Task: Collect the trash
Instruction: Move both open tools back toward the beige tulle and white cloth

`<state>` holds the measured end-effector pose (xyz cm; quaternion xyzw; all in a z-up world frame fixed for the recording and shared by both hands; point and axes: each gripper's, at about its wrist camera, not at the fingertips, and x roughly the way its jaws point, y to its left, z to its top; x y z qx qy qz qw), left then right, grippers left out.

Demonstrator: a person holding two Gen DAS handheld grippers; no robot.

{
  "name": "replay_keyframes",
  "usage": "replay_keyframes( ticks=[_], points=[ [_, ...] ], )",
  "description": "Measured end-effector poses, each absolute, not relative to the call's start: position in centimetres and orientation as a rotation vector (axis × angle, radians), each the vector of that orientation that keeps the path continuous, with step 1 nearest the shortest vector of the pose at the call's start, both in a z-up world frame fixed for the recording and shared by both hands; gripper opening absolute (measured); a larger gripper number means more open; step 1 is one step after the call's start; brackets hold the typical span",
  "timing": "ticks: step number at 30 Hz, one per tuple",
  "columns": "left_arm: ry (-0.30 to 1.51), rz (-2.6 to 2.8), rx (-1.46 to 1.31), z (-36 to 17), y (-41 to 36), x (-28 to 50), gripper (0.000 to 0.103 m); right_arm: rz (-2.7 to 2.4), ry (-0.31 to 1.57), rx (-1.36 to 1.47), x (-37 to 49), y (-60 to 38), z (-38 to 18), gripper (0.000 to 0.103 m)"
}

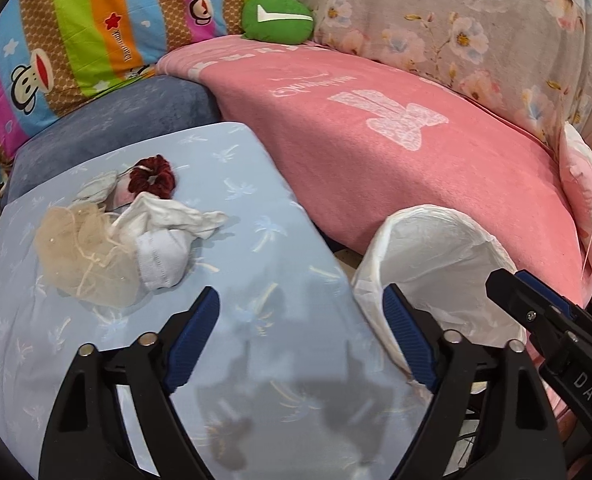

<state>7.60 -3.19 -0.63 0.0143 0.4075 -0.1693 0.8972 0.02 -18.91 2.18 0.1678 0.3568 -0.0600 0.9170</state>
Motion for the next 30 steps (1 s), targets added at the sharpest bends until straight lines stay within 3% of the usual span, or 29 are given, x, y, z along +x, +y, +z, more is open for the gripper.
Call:
replay_keyframes(
  ticks=[4,25,30],
  points=[
    [0.843,-0.313,0.000,-0.7,-1.1,8.0,0.088,-0.102,0.738,0.325,0.7,-17.2,2.2,0.048],
    [0.876,-0.076,-0.164,-2.4,12.8,11.5,0.091,0.036,0.790,0.217,6.0,-7.5,1.2,0.054],
    [0.887,-0.042,-0.196,-2.9,15.3,13.2,0.092,0.080,0.799,0.196,8.6,-4.9,0.9,0.060]
  ],
)
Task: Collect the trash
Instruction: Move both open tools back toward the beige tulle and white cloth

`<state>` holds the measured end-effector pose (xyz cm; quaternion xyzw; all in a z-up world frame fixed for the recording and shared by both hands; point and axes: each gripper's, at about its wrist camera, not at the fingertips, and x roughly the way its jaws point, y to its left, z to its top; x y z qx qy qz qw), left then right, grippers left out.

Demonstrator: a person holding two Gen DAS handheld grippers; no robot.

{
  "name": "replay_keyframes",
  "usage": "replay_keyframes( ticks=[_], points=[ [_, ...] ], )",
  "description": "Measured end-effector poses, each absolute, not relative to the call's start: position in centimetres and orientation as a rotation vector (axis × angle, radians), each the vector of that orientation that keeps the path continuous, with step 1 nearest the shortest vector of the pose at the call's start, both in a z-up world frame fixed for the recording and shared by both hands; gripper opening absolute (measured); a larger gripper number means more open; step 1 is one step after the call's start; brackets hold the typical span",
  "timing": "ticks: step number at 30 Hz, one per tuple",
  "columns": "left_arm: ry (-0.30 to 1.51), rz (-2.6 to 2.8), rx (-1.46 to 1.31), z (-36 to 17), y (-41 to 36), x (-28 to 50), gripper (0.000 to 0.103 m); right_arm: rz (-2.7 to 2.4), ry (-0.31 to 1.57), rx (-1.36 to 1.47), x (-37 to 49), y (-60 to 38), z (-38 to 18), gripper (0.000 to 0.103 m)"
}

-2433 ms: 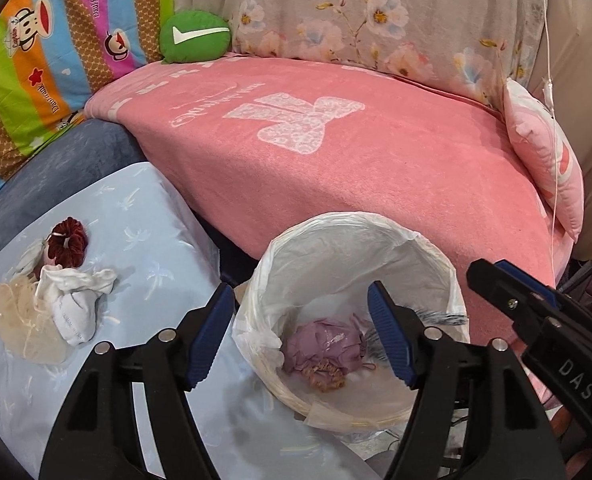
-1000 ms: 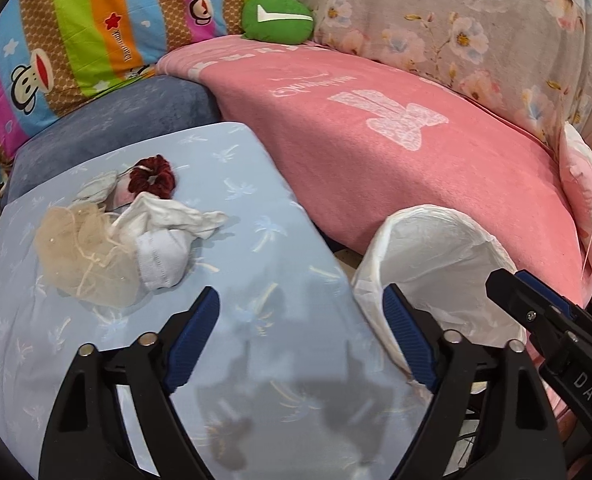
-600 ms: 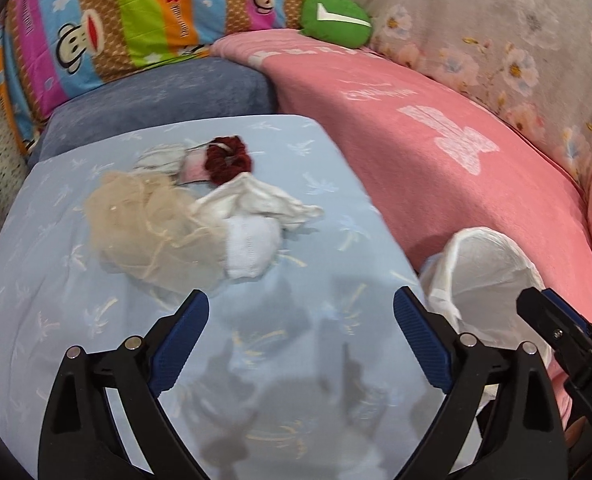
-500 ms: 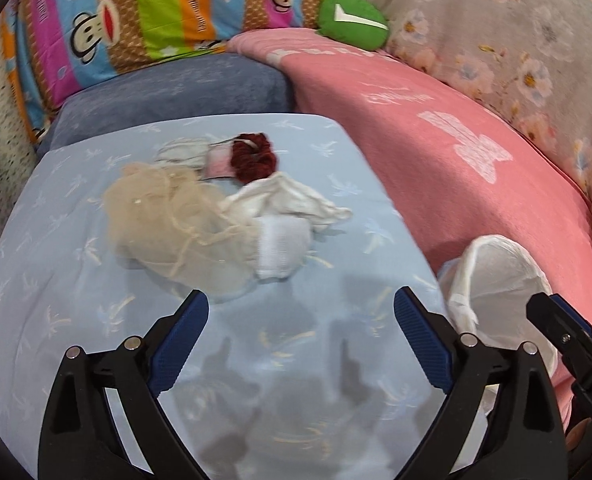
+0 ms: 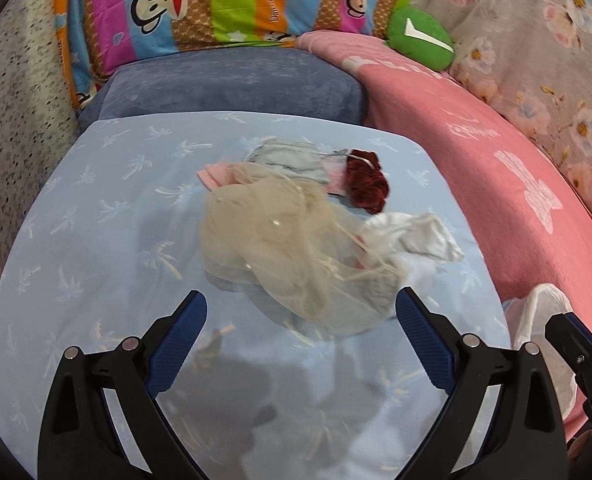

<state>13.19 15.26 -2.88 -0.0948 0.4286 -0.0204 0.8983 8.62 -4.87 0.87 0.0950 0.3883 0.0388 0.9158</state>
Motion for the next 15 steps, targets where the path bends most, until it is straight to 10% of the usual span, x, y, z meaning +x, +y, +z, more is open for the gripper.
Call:
replay_keyframes(
  ticks=[15],
  points=[
    [0.973,-0.045,-0.291,-6.4,19.1,19.1,0.093,0.099,0.841,0.144,18.8,0.6,-2.2,0.063]
  ],
)
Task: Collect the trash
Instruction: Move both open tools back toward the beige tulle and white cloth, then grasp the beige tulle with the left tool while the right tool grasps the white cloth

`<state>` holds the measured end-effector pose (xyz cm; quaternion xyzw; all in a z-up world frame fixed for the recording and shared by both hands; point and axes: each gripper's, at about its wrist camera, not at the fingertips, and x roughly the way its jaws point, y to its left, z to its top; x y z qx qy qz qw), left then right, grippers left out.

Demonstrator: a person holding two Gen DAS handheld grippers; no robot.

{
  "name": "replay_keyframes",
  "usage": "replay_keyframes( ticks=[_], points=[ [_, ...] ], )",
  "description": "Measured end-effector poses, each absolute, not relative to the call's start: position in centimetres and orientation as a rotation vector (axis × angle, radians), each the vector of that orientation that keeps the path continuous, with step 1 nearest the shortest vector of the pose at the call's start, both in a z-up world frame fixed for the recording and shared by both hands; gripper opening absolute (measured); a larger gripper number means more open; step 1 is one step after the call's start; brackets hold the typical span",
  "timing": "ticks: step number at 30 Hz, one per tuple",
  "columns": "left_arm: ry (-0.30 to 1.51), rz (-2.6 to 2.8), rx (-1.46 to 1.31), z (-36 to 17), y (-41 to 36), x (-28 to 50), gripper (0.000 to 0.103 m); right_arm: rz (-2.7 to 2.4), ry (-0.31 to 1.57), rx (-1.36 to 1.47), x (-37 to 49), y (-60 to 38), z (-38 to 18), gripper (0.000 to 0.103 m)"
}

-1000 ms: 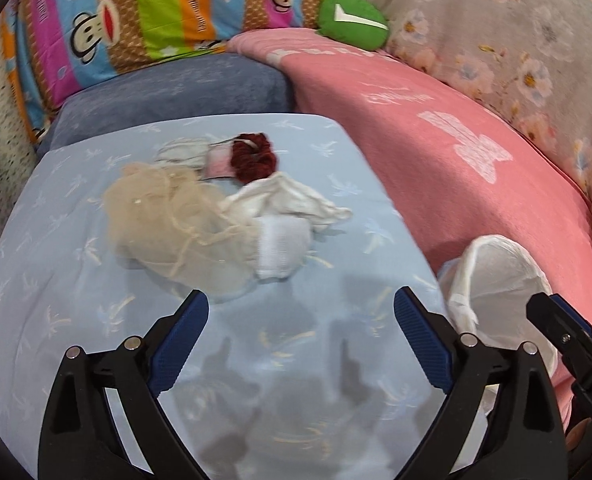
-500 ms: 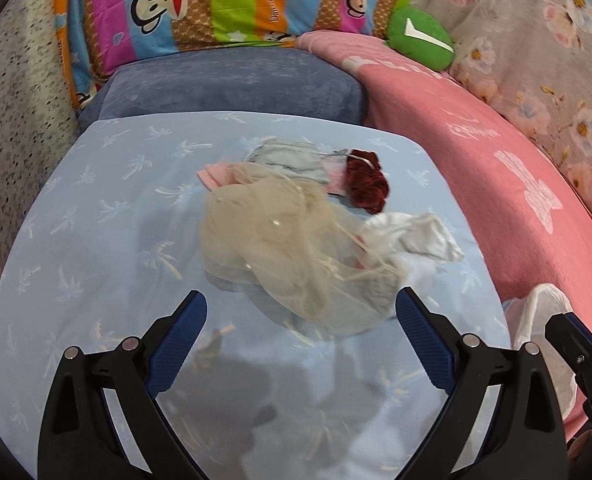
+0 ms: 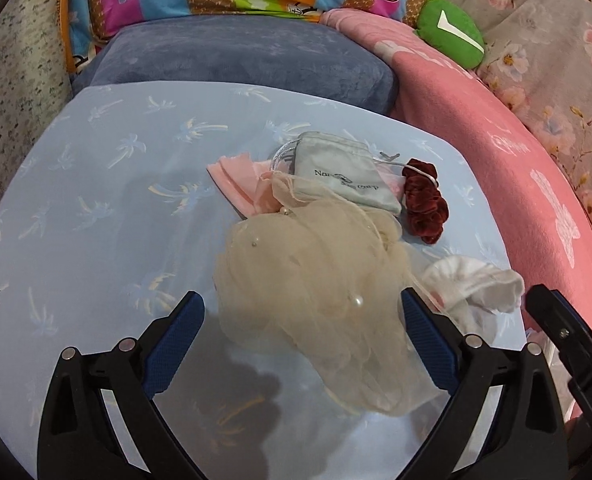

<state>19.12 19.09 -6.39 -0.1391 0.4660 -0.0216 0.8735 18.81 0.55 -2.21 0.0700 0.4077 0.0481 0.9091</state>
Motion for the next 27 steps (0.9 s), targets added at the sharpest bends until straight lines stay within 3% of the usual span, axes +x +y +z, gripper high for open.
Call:
replay_keyframes(
  ticks=[6,8,10,13,16,27],
  points=[
    [0.994,-0.097,-0.302,-7.2,19.2,19.6,0.062,0.093,0.893,0.156,20.7,1.1,-4.5,0.059],
    [0.991,-0.104,-0.296,-7.2,19.2,19.3,0.045,0.099,0.922,0.157,20.7,1.2,-5.4,0.037],
    [0.991,-0.116,-0.290,-7.1,19.2,19.0,0.033,0.102,0.940,0.161,20.5,1.3,-5.9,0.022],
    [0.980,-0.122,-0.284,-6.6,19.1,18.4,0.021,0.101,0.934,0.166,19.9,1.2,-5.8,0.011],
    [0.964,-0.122,-0.279,-5.8,18.9,17.9,0.017,0.108,0.920,0.173,19.0,1.1,-5.0,0.005],
    [0.895,-0.167,-0.244,-1.9,16.4,15.1,0.016,0.115,0.836,0.205,14.6,-0.3,-0.1,0.005]
  ],
)
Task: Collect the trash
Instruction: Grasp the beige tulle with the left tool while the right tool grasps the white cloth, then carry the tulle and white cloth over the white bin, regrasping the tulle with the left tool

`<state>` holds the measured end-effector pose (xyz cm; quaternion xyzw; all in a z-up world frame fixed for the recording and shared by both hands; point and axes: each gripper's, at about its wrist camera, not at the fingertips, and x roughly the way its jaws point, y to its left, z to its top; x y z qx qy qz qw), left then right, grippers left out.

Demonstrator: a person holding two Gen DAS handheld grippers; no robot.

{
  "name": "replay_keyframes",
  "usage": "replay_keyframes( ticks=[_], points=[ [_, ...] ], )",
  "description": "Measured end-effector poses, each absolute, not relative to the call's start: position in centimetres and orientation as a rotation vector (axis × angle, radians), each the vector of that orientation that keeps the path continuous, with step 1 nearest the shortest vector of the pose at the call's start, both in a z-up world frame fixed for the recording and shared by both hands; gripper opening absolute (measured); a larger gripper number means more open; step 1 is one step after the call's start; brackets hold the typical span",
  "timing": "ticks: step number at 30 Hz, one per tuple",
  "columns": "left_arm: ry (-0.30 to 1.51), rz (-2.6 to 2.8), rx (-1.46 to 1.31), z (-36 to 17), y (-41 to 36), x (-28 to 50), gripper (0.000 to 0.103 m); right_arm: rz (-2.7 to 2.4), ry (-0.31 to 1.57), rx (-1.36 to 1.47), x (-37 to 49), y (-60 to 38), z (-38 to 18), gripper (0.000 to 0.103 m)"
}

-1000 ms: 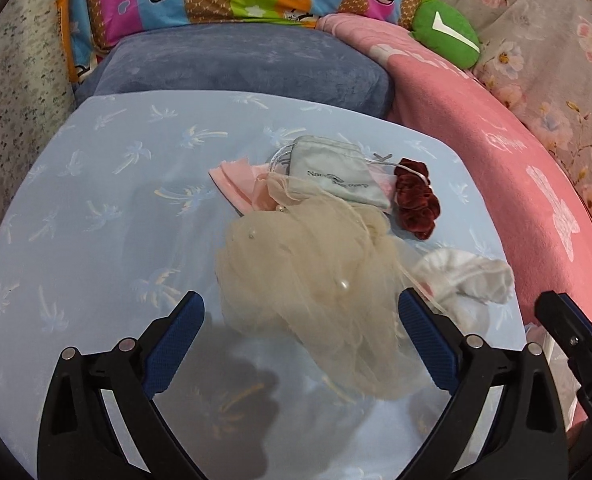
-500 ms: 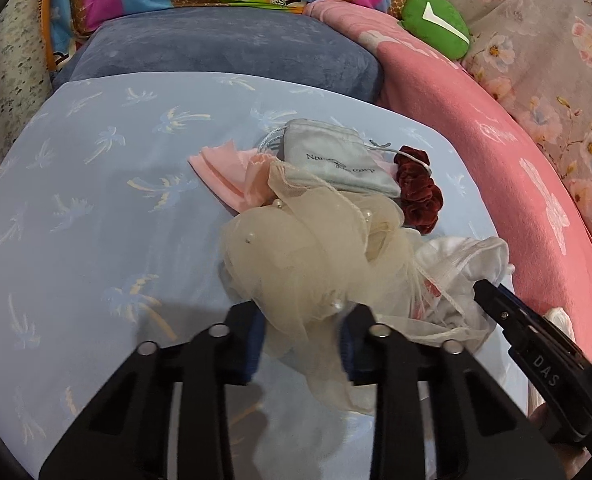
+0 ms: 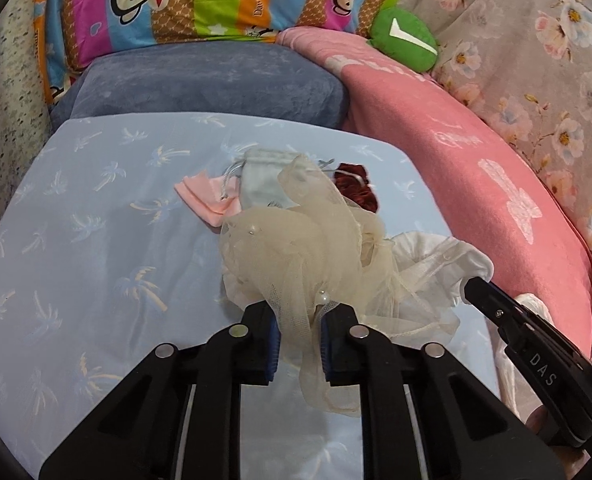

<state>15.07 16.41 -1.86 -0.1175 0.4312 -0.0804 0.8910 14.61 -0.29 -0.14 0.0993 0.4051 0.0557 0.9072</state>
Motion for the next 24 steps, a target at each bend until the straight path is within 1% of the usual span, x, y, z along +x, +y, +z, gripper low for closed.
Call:
replay_keyframes(
  ticks=[15,24],
  points=[
    [0.823,-0.266,-0.199,1.7,12.0,11.3,0.016,0.087,0.686,0.241,8.1,-4.9,6.6,0.005],
    [0.808,-0.360,-0.183,2.1,10.1,9.3,0.016,0.042,0.625,0.277,4.7,-8.9,8.4,0.005]
  ],
)
